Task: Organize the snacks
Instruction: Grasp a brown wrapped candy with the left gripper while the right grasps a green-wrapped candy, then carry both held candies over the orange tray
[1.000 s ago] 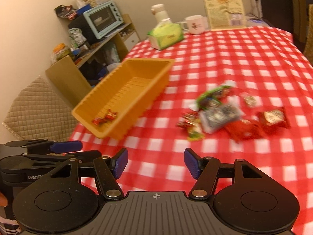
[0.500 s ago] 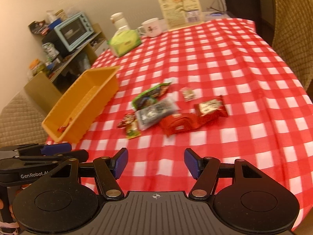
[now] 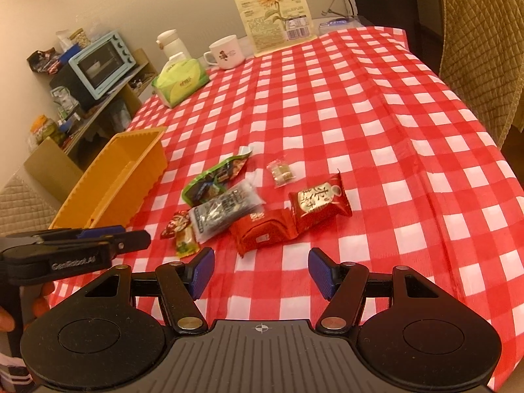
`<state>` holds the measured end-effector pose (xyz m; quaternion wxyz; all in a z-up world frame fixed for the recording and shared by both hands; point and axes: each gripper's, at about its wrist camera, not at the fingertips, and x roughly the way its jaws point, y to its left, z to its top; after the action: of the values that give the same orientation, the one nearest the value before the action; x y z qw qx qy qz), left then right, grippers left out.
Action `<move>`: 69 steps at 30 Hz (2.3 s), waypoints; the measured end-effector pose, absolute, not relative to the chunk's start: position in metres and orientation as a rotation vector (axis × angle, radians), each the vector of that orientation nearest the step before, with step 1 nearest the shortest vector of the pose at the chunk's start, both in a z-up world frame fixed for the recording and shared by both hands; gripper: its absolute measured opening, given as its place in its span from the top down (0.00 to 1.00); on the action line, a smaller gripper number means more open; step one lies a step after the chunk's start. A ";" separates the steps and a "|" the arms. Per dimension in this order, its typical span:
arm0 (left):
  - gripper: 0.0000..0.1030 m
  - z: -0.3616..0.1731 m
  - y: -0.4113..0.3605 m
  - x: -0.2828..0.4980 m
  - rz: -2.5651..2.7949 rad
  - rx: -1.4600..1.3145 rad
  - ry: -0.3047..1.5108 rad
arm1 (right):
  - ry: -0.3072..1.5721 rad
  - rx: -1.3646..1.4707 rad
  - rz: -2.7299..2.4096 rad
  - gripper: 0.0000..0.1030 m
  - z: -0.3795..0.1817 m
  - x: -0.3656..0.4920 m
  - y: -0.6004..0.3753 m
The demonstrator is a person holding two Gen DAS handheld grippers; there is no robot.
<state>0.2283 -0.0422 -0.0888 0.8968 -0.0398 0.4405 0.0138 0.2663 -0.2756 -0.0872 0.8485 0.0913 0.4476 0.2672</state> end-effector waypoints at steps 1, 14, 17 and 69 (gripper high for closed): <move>0.62 -0.091 -0.041 0.233 0.029 -0.084 0.917 | 0.943 0.193 0.562 0.38 -0.088 0.268 -0.276; 0.74 -0.127 -0.032 0.279 0.025 -0.090 1.009 | 0.956 0.209 0.532 0.38 -0.095 0.283 -0.273; 0.75 -0.131 -0.031 0.285 0.017 -0.094 1.017 | 0.952 0.212 0.534 0.38 -0.094 0.286 -0.272; 0.83 -0.106 0.001 0.249 0.093 -0.216 0.954 | 0.917 -0.134 0.891 0.86 -0.135 0.361 -0.148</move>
<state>0.2493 0.0012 -0.1063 0.8818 -0.1037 0.4579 0.0448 0.3606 -0.1485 -0.1353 0.8003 -0.0623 0.4278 0.4154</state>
